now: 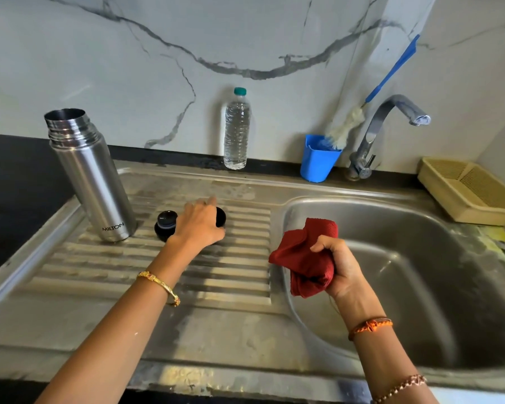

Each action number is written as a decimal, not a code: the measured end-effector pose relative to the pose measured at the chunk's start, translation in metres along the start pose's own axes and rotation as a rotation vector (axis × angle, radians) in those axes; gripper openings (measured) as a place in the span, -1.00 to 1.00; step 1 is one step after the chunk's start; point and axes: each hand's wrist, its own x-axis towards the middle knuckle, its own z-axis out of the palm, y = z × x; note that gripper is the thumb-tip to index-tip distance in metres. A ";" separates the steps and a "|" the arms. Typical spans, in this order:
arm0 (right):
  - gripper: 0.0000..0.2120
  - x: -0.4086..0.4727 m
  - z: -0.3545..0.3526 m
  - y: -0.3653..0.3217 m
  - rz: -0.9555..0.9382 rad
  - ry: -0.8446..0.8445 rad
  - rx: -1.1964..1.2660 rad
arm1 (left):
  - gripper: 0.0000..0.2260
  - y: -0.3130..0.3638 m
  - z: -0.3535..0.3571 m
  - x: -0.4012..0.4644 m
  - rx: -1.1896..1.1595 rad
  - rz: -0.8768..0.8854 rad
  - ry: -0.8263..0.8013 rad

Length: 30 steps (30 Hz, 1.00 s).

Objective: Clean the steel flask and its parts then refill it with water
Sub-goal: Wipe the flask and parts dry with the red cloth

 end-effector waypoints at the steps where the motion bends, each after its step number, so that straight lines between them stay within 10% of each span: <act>1: -0.78 0.000 -0.001 0.001 -0.009 0.007 -0.004 | -0.44 0.001 0.001 -0.001 -0.001 -0.002 0.001; 19: -0.93 -0.017 -0.050 -0.027 -0.001 0.236 -0.107 | -0.55 0.070 0.034 -0.044 -0.233 0.330 0.447; 30: -0.73 -0.013 -0.161 -0.162 -0.509 0.411 -0.406 | -0.53 0.223 0.073 -0.014 -0.555 0.409 0.234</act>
